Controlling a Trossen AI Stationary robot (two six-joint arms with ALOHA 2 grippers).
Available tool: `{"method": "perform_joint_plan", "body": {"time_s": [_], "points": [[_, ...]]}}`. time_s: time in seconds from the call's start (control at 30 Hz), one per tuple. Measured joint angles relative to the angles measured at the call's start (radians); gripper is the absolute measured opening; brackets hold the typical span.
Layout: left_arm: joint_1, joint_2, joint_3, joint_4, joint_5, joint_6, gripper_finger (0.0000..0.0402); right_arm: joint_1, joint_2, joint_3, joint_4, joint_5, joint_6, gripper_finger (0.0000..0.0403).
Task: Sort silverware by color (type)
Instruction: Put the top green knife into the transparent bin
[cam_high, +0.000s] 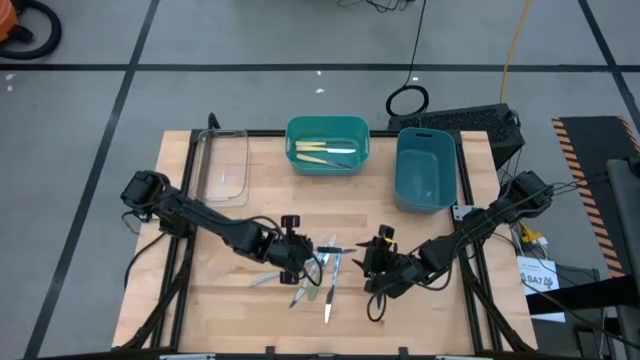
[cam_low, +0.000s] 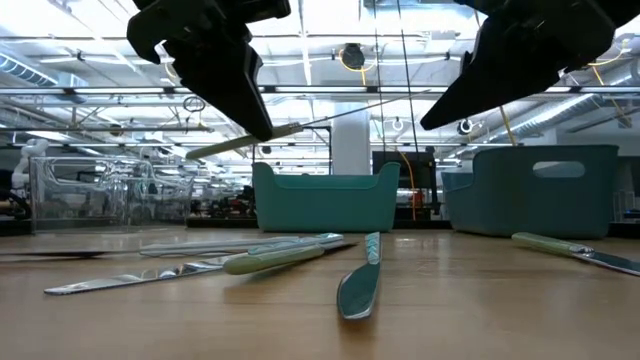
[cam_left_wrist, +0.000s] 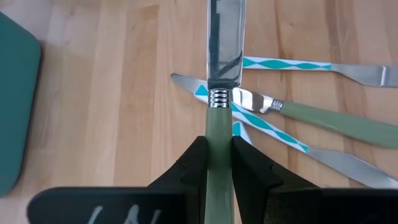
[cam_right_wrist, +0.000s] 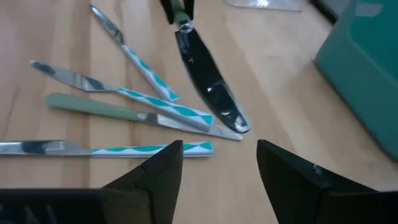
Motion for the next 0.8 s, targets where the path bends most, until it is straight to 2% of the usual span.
{"method": "perform_joint_plan", "body": {"time_s": [0.33, 0.6, 0.8], "points": [[-0.013, 0.000, 0.000, 0.003, -0.024, -0.017, 0.0054, -0.004, -0.023, 0.000, -0.025, -0.069, 0.003, 0.0199], [-0.015, 0.000, 0.000, 0.021, -0.024, -0.021, 0.0054, 0.011, -0.091, 0.001, -0.061, -0.062, -0.004, 0.0199], [-0.015, 0.000, 0.000, 0.024, -0.025, -0.022, 0.0054, 0.062, -0.098, 0.094, -0.179, -0.060, -0.004, 0.0199]]}}
